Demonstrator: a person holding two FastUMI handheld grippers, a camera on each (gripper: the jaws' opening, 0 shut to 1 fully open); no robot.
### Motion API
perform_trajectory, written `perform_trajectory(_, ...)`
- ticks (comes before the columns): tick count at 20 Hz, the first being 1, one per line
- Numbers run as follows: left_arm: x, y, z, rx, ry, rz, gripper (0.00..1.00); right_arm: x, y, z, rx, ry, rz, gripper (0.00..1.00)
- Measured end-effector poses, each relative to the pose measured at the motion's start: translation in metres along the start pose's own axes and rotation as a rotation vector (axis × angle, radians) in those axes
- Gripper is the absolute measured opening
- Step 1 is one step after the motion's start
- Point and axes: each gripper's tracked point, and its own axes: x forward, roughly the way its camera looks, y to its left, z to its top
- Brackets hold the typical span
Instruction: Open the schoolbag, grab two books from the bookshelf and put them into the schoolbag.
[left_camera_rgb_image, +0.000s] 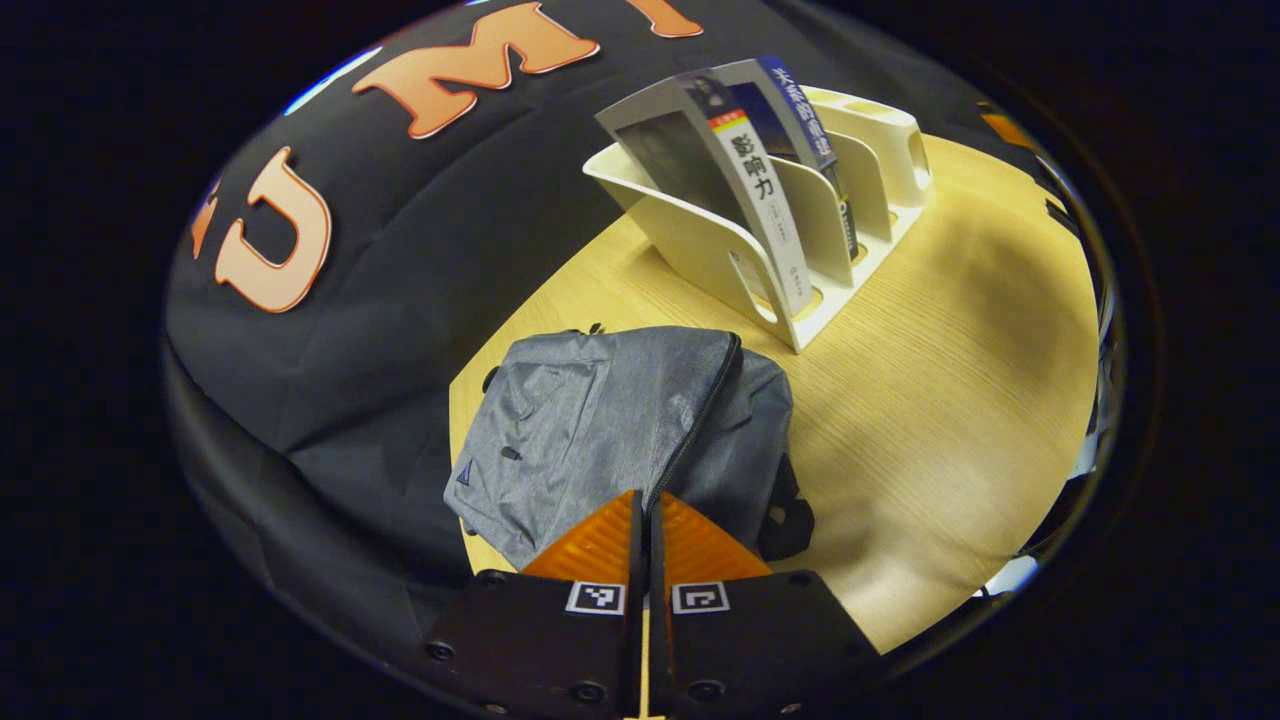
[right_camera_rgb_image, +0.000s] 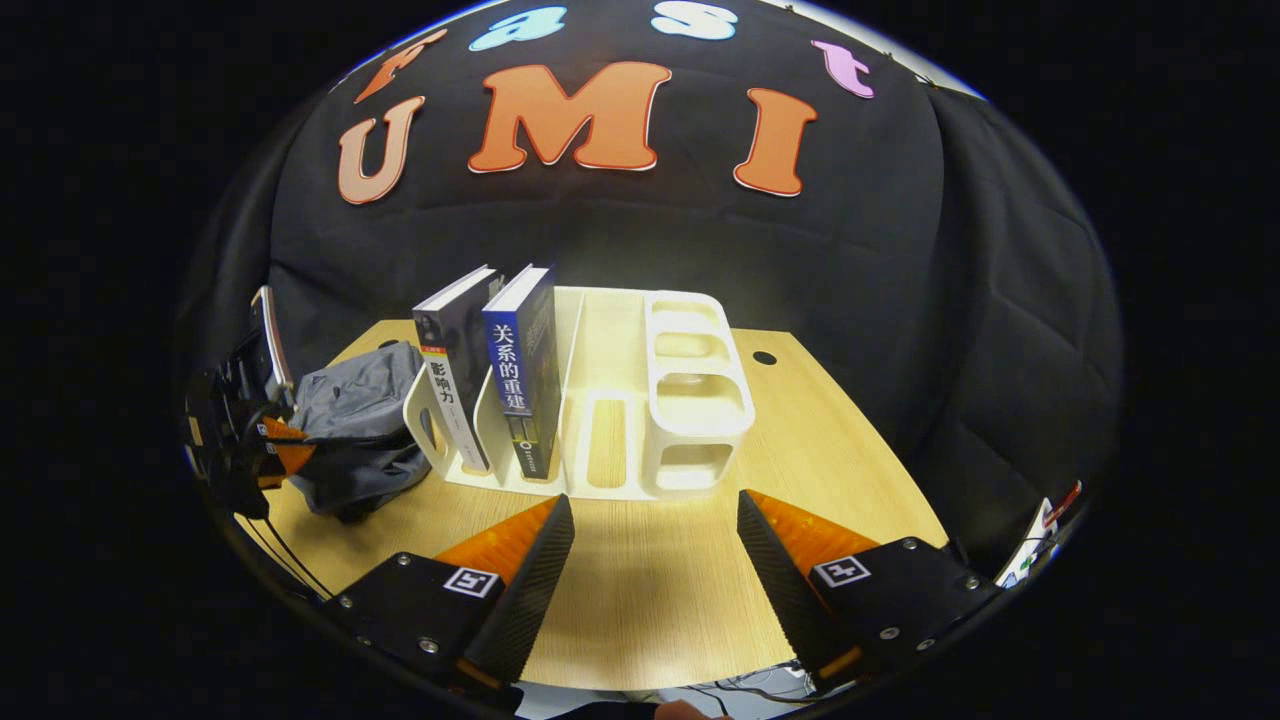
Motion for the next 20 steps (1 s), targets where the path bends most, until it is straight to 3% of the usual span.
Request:
perform_trajectory(7,-0.016,0.06,0.034,-0.042,0.003,-0.006,0.03,0.011,0.017,0.027,-0.001,-0.019,0.007,0.98)
perform_trajectory(20,-0.025,0.17,0.076,-0.002,-0.096,-0.083,0.03,-0.024,0.077,0.041,0.113,0.01,-0.108,0.98)
